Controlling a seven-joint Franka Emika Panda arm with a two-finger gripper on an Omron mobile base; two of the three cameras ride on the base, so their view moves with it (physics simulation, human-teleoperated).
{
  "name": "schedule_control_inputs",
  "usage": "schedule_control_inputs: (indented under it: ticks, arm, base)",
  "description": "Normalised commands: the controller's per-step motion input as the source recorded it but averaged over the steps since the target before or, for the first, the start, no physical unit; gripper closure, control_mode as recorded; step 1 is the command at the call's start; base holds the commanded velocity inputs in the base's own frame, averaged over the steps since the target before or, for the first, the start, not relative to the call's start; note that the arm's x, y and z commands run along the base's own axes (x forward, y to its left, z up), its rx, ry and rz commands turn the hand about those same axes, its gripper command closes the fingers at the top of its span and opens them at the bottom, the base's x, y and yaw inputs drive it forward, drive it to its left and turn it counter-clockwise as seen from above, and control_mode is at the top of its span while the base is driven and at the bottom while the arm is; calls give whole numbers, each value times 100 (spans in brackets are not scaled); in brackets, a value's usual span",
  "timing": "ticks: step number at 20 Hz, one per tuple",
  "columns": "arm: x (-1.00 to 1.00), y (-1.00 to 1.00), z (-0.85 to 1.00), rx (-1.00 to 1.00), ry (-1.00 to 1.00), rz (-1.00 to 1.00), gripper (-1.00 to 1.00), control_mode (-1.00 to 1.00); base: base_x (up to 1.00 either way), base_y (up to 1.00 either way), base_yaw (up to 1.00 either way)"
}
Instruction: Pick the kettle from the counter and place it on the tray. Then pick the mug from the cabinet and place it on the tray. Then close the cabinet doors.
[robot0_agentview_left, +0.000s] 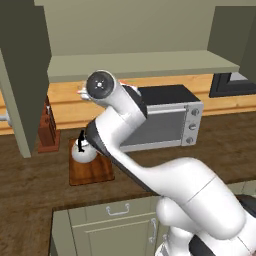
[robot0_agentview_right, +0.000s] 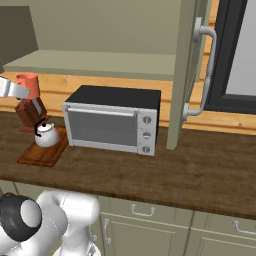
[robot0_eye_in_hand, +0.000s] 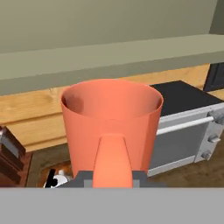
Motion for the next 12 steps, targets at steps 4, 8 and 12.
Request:
schedule_control_inputs:
  ticks: [4,8,12]
  arm:
    - [-65,52,-87,0,5,0,100,-100]
    - [-27,48,-100,-3,0,5,100,-100]
    - [17,43,-100,-23,12,3,100,-100]
  base:
    - [0,0,0]
    - [0,0,0]
    - [0,0,0]
